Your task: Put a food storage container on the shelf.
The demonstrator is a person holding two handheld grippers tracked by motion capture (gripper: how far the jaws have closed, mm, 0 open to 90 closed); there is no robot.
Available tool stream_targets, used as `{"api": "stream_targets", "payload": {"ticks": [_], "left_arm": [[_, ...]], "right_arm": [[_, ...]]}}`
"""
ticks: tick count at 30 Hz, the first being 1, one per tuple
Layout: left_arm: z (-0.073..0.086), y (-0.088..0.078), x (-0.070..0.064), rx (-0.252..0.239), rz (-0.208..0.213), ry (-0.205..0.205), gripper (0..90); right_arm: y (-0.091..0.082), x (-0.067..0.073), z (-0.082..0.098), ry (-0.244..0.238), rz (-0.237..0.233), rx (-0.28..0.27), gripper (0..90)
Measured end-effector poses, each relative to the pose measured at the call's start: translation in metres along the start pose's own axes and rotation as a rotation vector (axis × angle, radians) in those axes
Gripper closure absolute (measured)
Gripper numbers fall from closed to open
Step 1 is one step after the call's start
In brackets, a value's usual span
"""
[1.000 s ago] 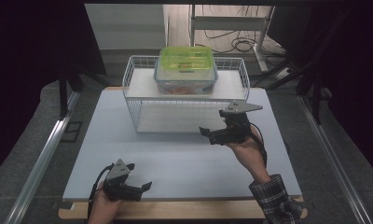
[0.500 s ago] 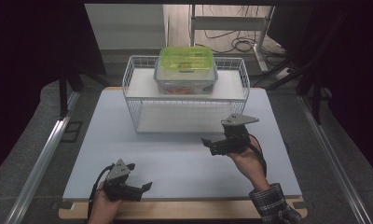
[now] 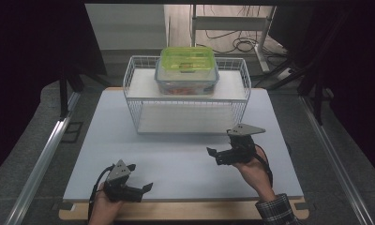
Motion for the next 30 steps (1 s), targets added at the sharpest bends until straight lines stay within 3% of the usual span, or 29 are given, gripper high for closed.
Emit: {"api": "stream_targets", "payload": {"ticks": [5, 12, 30], "left_arm": [[0.000, 0.000, 0.000, -0.002, 0.003, 0.004, 3.8], [0.000, 0.000, -0.001, 0.001, 0.003, 0.009, 3.9], [0.000, 0.001, -0.002, 0.010, 0.006, 0.013, 4.0]], "right_arm": [[-0.006, 0.001, 0.007, 0.014, 0.001, -0.006, 0.9], [-0.012, 0.002, 0.018, -0.010, 0.017, 0.000, 0.9], [-0.021, -0.016, 0.060, 0.013, 0.071, 0.009, 0.9]]}}
Point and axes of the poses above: each handheld gripper's, and its own axes: y roughly forward along the jaws, z roughly out of its underside, x roughly to its left, the point moved 6 cm from there along y, roughly forward along the jaws, and after that the axes turned 12 degrees about z, right-handed, at the moved point
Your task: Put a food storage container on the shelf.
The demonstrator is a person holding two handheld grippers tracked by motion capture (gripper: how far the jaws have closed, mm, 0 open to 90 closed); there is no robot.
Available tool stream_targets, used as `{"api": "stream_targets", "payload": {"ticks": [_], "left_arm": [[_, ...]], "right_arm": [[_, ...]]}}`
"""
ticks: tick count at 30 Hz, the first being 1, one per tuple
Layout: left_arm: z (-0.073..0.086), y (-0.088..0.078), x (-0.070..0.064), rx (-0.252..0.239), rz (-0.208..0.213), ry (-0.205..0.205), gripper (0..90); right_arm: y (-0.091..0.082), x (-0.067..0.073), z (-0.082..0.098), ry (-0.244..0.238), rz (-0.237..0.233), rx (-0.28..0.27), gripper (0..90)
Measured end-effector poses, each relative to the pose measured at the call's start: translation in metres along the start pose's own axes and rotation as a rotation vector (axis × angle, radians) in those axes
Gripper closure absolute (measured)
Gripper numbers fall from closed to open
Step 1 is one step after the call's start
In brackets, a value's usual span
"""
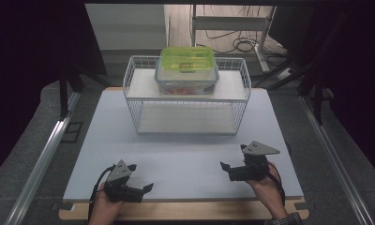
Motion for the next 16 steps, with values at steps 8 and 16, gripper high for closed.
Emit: {"api": "stream_targets", "payload": {"ticks": [8, 16], "left_arm": [[0.000, 0.001, -0.001, 0.006, 0.001, 0.003, 4.0], [0.000, 0.002, -0.001, 0.009, 0.006, 0.003, 4.0]], "right_arm": [[0.004, -0.001, 0.020, -0.020, 0.015, 0.047, 0.9], [0.012, 0.001, 0.033, -0.050, 0.023, 0.099, 0.9]]}}
Point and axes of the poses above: each handheld gripper's, and its own axes: y roughly forward along the jaws, z roughly out of its underside, x roughly to its left, the point moved 6 cm from there along y, roughly forward along the jaws, and after that the axes turned 12 degrees about z, right-handed, at the moved point
